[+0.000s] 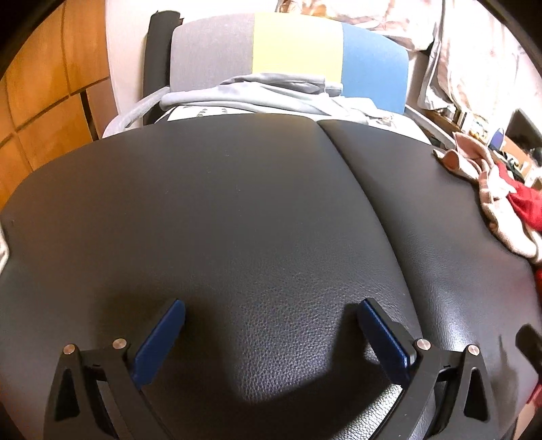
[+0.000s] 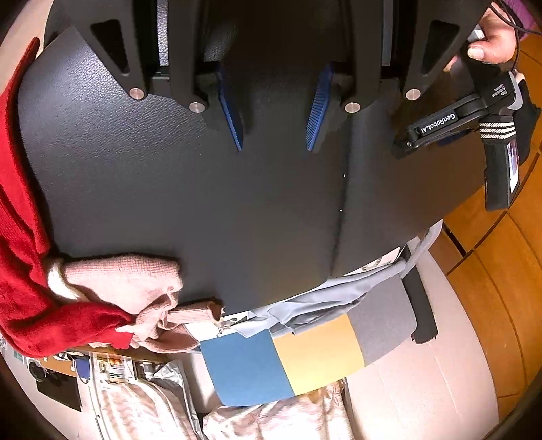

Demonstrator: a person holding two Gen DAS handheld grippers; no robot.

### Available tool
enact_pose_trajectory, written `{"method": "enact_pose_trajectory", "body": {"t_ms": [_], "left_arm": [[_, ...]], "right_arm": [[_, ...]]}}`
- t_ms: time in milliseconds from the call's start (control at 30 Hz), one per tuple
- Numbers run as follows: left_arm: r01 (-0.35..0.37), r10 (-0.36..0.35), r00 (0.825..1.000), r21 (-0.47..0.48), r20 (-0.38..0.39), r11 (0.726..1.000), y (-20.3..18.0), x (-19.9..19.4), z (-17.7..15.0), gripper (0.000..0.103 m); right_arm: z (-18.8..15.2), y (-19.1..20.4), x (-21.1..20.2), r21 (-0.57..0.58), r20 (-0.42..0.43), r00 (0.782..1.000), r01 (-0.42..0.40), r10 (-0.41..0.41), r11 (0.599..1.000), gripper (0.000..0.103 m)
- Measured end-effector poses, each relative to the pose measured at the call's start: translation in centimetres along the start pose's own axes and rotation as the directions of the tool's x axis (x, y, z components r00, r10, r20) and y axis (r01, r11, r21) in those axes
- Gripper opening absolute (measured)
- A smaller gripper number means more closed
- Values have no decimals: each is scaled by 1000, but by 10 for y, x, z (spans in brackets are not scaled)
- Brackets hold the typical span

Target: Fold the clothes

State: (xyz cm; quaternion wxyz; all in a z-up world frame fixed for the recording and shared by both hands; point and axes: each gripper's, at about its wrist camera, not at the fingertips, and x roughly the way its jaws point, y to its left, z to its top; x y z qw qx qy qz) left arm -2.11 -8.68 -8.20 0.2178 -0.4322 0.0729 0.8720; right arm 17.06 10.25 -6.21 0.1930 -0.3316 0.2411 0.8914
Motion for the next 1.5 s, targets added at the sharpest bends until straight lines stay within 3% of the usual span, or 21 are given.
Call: {"method": "enact_pose_trajectory", "body": {"t_ms": [267,600,800,1000,1333,1500], "left_arm": [[-16,17,1000,-31,17,999,5,-1,-2,103],[-43,51,998,-198,35,979,41,-25,-5,102],[-142,162,984,-218,76,966,72,-61,-20,102],[-262,299,948,-267,109,927,114,-104,-40,102],[-440,522,850,-452,69,776,206,-151,-73,102],[-487,576,817,-501,28,715,234,-159,-83,102]], "right_arm": [[-3,14,2,-21,-13,1000,-24,24,999,40],[-5,58,0,-119,-17,995,-105,103,987,40],[-6,107,2,-228,-31,982,-189,186,955,40],[-10,171,10,-325,-66,953,-300,295,897,40],[-42,310,17,-507,-167,872,-476,460,718,40],[-54,361,17,-555,-203,837,-526,508,645,40]]}}
